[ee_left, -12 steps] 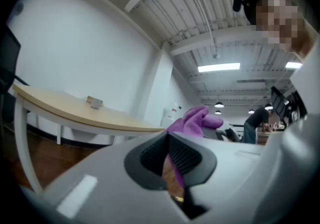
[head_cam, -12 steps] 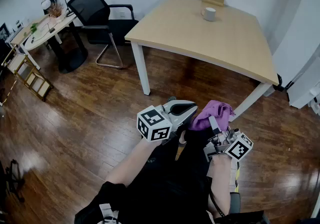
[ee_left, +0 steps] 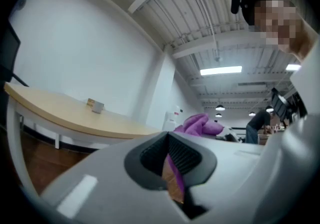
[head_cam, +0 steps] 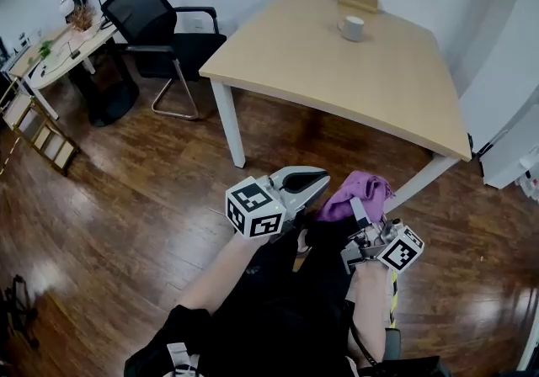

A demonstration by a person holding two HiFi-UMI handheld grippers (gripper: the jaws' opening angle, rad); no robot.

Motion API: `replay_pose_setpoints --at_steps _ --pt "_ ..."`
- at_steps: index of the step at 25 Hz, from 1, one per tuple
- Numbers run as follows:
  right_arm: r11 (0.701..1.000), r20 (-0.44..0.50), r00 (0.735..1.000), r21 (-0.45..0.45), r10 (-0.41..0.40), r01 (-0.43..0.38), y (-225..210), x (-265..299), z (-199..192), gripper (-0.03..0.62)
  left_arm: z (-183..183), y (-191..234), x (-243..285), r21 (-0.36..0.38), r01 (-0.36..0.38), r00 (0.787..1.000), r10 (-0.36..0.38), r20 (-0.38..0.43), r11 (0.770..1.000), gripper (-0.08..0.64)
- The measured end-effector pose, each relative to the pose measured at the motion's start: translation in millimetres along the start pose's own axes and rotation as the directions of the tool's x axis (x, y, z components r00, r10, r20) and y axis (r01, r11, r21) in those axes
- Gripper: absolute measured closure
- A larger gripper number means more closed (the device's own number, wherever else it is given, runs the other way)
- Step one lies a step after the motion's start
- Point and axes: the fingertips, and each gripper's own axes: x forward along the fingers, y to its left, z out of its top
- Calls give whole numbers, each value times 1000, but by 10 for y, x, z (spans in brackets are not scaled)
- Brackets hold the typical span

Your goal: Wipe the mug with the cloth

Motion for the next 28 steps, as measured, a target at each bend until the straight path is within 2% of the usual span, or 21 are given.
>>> replay_pose_setpoints --at_steps 2,5,10,14,18,24,28 --pt "1000 8 1000 -1 5 -5 -52 94 71 511 78 99 68 5 9 1000 -9 7 1000 541" --pt "999 23 999 -30 -22 23 -170 202 179 511 153 251 159 7 28 1000 -28 6 1000 541" --pt "997 24 997 -29 -67 68 -431 283 197 511 189 484 292 1 48 999 -48 9 999 541" --pt "999 34 998 -7 -44 44 -476 466 230 511 224 667 325 -8 59 998 -59 13 998 541" --pt "995 46 996 -50 -79 81 -581 575 322 511 327 832 378 1 79 997 -79 18 997 541" --pt "996 76 994 -29 -80 83 -741 746 407 511 422 1065 531 10 121 992 -122 16 993 541" --pt "991 86 991 -77 -105 112 -866 915 543 511 539 1263 636 19 145 989 -145 25 989 541"
